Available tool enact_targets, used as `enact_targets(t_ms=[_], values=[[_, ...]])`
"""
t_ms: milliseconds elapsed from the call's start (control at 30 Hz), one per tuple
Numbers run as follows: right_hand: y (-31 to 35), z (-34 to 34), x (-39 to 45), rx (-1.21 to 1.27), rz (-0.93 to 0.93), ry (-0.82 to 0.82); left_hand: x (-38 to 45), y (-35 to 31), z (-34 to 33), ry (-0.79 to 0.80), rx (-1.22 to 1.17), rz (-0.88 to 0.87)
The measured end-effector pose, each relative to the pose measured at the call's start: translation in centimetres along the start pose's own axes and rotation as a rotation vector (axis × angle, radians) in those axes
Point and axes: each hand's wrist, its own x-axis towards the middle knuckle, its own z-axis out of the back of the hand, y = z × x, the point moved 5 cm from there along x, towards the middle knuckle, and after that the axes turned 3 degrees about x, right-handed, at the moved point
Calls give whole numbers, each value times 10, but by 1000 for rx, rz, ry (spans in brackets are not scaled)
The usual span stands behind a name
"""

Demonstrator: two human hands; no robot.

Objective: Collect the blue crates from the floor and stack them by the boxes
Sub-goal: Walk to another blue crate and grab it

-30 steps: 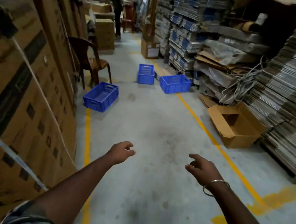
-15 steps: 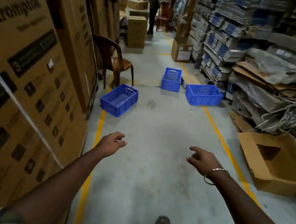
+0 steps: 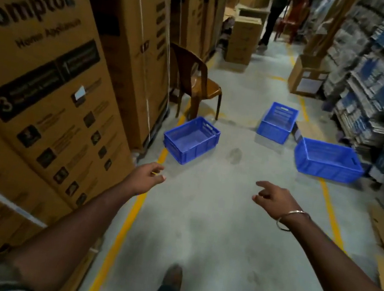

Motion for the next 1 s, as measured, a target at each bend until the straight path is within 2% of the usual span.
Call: enact_targets(t_ms=[233,467,733,867,1000], values=[[45,-4,203,-23,64,100,169,6,43,-87,-2,98],[94,10,370,-20,79,149,335,-5,84,-85,-20,174],[96,22,562,-93,78,223,511,1,72,-35,-40,278],[98,22,666,-123,108,276,574,-12,63,-85,-48,366],[108,22,768,-280,175,366,627,-27,65,-147,-106,429]])
